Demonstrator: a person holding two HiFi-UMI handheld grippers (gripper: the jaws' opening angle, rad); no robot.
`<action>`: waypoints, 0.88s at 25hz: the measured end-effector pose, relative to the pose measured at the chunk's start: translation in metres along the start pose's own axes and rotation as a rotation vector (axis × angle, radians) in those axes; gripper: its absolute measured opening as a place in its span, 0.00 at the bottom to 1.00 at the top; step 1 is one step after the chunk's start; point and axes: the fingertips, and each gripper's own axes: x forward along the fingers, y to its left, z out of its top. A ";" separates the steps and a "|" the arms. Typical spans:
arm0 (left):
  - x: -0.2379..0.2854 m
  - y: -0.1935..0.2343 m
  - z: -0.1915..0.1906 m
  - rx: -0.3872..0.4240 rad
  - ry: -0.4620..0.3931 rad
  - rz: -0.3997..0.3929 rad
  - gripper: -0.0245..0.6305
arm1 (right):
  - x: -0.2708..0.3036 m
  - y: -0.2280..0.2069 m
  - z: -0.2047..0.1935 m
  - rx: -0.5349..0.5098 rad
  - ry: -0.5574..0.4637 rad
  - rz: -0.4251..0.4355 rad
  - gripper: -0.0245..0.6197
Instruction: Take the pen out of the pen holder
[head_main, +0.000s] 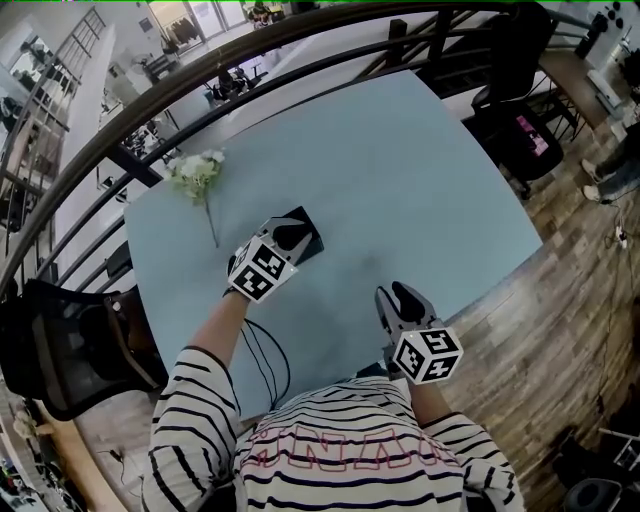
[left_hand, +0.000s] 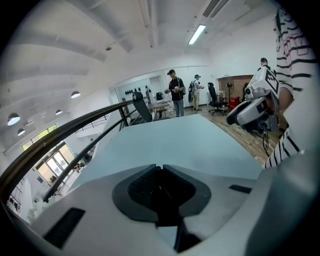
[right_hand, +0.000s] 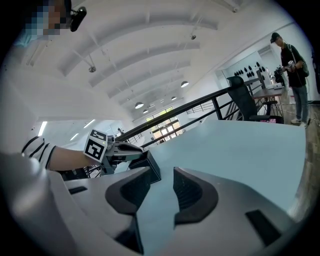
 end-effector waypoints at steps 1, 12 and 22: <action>-0.003 0.000 0.000 -0.012 -0.010 0.004 0.13 | -0.002 0.002 -0.001 0.000 -0.003 -0.002 0.27; -0.067 0.013 0.022 -0.069 -0.179 0.104 0.13 | -0.018 0.040 -0.004 -0.010 -0.040 -0.018 0.27; -0.137 0.005 0.033 -0.078 -0.314 0.155 0.12 | -0.038 0.076 -0.008 -0.037 -0.096 -0.046 0.27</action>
